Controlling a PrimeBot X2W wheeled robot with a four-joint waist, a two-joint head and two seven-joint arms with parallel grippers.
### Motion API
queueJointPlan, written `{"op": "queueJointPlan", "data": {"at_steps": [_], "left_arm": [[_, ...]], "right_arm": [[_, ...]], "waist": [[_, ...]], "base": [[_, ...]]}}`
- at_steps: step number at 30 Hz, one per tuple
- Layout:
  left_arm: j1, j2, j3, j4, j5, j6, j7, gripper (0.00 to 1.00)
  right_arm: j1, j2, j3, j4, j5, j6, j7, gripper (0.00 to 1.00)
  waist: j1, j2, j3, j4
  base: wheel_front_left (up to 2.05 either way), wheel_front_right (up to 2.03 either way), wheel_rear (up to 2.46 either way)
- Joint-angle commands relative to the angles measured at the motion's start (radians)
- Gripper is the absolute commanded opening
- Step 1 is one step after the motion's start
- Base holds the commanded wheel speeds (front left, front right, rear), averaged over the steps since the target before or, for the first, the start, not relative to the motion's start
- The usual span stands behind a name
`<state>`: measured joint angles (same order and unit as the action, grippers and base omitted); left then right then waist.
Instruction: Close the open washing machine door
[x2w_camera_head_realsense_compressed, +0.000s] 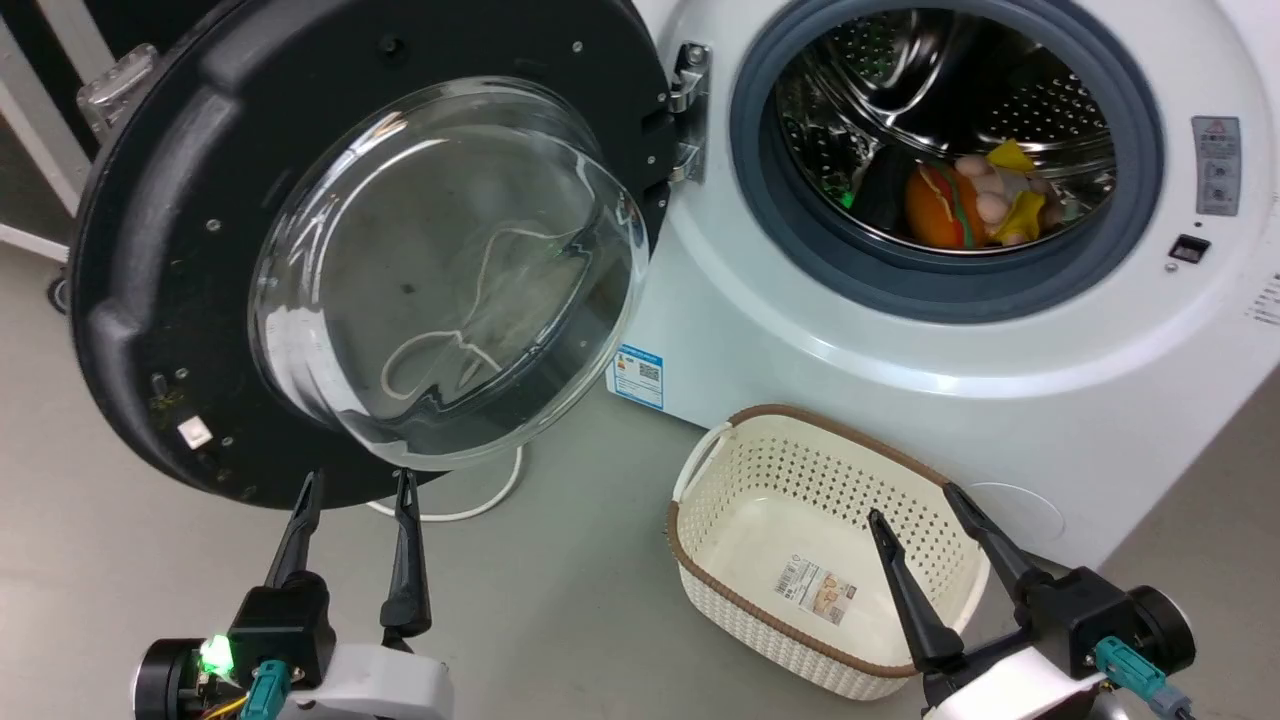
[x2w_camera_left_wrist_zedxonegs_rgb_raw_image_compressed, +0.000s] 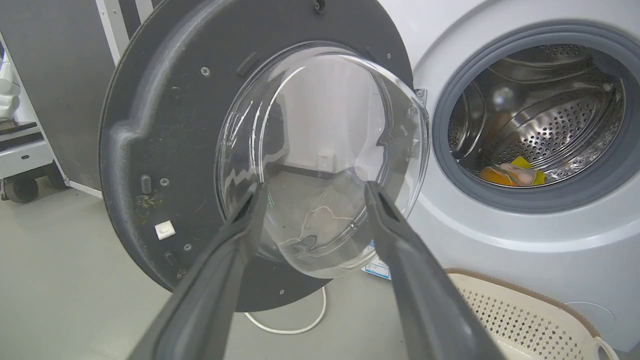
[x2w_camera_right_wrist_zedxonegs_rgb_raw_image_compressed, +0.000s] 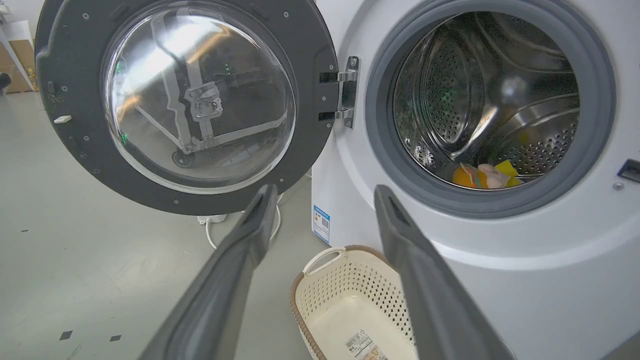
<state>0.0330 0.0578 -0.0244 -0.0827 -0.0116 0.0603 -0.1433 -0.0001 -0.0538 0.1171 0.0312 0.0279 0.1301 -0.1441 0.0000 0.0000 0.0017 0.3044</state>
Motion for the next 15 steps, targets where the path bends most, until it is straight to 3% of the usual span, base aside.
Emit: {"op": "queueJointPlan", "data": {"at_steps": [1, 8, 9, 10, 15], "left_arm": [[0.014, 0.005, -0.003, -0.007, -0.002, 0.005, -0.013, 1.00], [0.016, 0.005, -0.010, -0.009, -0.002, 0.006, -0.028, 1.00], [0.017, 0.005, -0.013, -0.005, -0.006, 0.003, -0.030, 0.82], [0.019, 0.005, -0.015, 0.000, -0.012, -0.002, -0.032, 0.00], [0.022, 0.007, -0.019, 0.009, -0.013, -0.012, -0.042, 0.00]], "right_arm": [[0.000, 0.002, 0.004, 0.003, 0.006, 0.000, -0.012, 1.00], [0.006, 0.002, 0.010, 0.001, 0.010, 0.000, -0.027, 1.00], [0.007, 0.002, 0.012, 0.000, 0.011, 0.000, -0.029, 1.00], [0.007, 0.002, 0.013, 0.000, 0.011, 0.000, -0.031, 1.00], [0.015, 0.003, 0.013, -0.002, 0.013, 0.000, -0.042, 1.00]], "waist": [[0.0000, 0.0000, 0.000, 0.008], [0.0000, 0.0000, 0.002, 0.038], [0.0000, 0.0000, 0.003, 0.043], [0.0000, 0.0000, 0.003, 0.047], [0.0000, 0.0000, 0.006, 0.070]], "base": [[0.00, 0.00, 0.00], [0.00, 0.00, 0.00], [0.00, 0.00, 0.00], [0.00, 0.00, 0.00], [0.00, 0.00, 0.00]]}}
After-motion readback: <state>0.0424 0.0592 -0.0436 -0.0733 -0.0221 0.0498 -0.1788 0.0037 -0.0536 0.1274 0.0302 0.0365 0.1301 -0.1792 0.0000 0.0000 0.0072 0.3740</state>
